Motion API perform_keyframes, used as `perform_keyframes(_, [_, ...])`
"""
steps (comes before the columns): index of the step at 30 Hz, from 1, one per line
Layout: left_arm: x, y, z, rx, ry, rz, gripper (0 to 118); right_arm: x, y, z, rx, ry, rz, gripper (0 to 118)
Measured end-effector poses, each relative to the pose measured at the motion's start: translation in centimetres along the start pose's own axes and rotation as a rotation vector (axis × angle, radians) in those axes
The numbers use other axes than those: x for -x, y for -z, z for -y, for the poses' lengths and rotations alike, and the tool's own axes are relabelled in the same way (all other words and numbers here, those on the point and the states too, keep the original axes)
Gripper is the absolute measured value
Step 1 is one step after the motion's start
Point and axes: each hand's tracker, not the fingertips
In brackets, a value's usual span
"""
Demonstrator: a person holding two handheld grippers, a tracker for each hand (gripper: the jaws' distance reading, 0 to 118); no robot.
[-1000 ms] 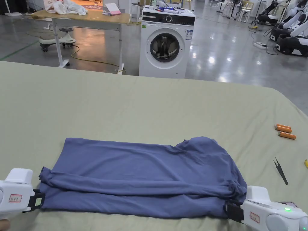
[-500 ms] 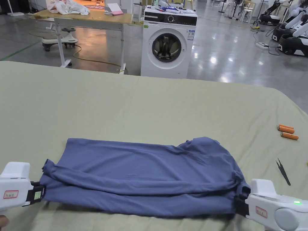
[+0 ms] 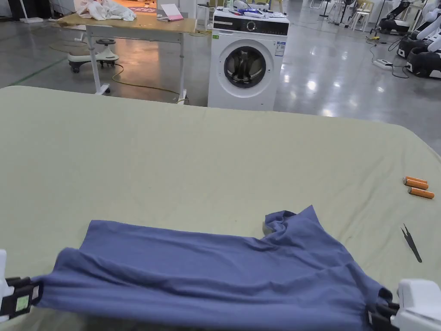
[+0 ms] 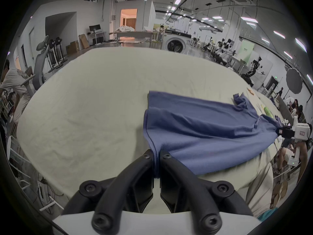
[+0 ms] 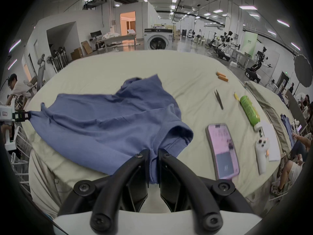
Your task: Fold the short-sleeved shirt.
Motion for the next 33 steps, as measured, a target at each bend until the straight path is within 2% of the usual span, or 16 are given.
perform_keyframes(8, [1.1,2.3,6.5,0.119,-0.046,-0.026,2,1.6,2.4,6.2,0.110,-0.004,0.034,9])
perform_keyframes(16, [-0.4,3.2,7.1,0.137,0.015,-0.079,2,2.6,3.5,6.8,0.107,-0.026,0.085,11])
perform_keyframes(17, [-0.4,3.2,6.9,0.139,0.019,-0.081,2,2.7,3.3,6.7,0.102,-0.025,0.088,14])
perform_keyframes(19, [-0.4,2.9,6.6,0.131,0.011,-0.073,3,2.9,2.6,6.2,0.097,-0.017,0.095,40])
perform_keyframes(20, [-0.5,2.7,6.4,0.120,0.002,-0.064,3,3.1,2.1,5.8,0.085,-0.015,0.114,40])
perform_keyframes(21, [-0.7,2.3,6.1,0.095,0.003,-0.054,4,3.1,1.5,5.5,0.053,-0.021,0.137,45])
perform_keyframes(23, [-1.4,1.4,5.4,0.006,0.028,-0.052,13,3.4,0.3,4.4,-0.035,-0.021,0.149,67])
perform_keyframes(24, [-1.9,1.0,5.0,-0.033,0.047,-0.042,24,3.7,-0.3,3.8,-0.075,-0.021,0.157,71])
perform_keyframes(26, [-3.0,0.7,4.0,-0.096,0.066,-0.033,37,4.4,-1.0,2.7,-0.174,-0.028,0.155,71])
perform_keyframes(30, [-5.8,0.3,1.9,-0.259,0.095,-0.024,37,6.8,-0.9,0.4,-0.369,-0.008,0.150,71])
perform_keyframes(33, [-7.8,0.0,0.5,-0.385,0.114,-0.040,33,8.8,-0.4,-1.3,-0.467,0.017,0.148,69])
